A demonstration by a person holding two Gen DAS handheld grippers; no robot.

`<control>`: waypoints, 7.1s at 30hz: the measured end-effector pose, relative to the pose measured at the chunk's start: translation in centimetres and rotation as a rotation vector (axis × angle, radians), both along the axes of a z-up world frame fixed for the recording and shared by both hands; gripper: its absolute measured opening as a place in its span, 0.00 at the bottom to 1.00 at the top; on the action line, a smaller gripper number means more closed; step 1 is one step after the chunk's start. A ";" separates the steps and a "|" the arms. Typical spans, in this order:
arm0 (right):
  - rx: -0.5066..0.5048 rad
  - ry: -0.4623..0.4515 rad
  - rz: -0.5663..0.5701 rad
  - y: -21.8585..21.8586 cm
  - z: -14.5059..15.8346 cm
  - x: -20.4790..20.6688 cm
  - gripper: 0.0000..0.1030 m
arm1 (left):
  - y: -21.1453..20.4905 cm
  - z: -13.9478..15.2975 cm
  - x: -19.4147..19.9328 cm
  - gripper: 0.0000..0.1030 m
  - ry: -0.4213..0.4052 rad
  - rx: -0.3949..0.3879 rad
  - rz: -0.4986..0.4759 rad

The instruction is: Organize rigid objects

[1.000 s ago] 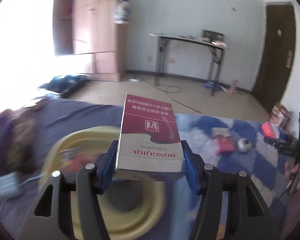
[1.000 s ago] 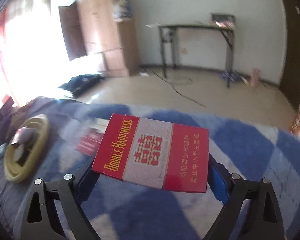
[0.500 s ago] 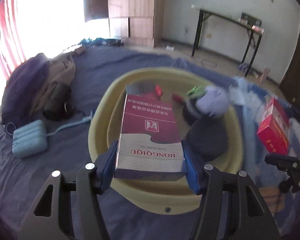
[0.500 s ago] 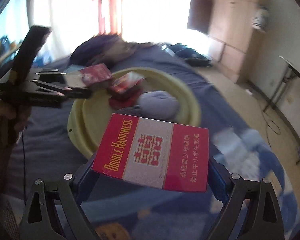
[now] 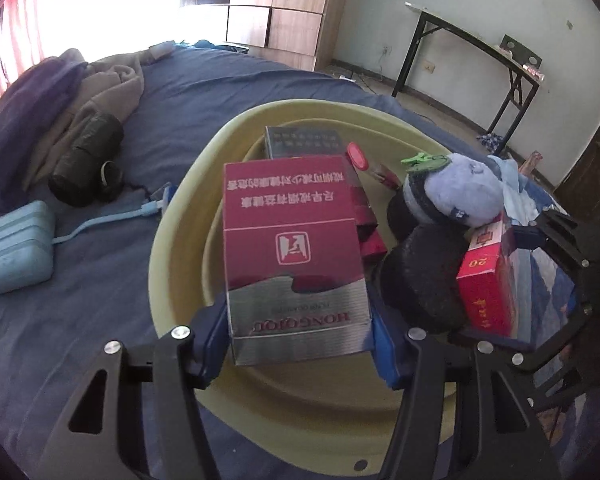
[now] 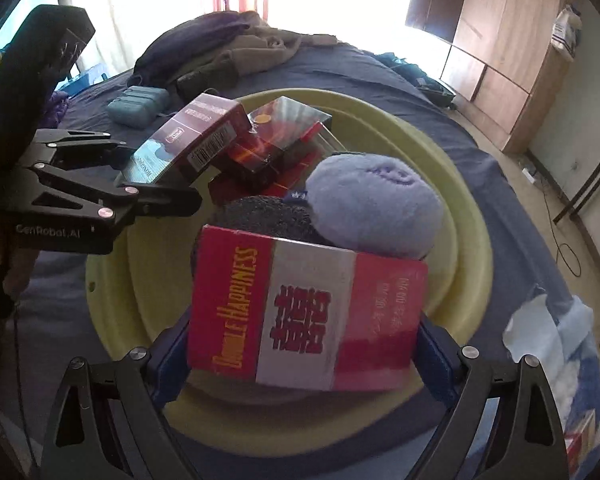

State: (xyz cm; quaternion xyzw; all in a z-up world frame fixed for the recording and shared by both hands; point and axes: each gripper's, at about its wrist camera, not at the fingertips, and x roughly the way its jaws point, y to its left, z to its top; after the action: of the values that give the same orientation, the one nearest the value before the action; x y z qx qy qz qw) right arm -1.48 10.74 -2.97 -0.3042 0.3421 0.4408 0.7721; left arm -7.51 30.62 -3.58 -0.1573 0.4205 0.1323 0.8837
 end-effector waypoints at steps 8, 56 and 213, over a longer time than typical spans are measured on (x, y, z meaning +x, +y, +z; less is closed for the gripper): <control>0.051 -0.008 0.003 -1.5 0.4 -1.3 1.00 | 0.1 2.8 -1.2 1.00 -0.081 -0.049 0.019; 0.276 -0.104 -0.781 -32.8 -1.1 6.5 0.50 | -30.6 1.3 20.7 0.56 0.007 0.017 -0.560; 0.045 -0.074 -0.023 -8.9 -6.0 0.8 1.00 | -13.5 -5.1 -3.5 1.00 0.071 0.114 0.189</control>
State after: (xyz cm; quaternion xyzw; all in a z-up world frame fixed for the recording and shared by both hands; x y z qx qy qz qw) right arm -0.69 1.87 -8.93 -0.2990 0.3067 0.4279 0.7959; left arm -11.04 17.09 -8.68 -0.1408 0.4267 0.2446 0.8592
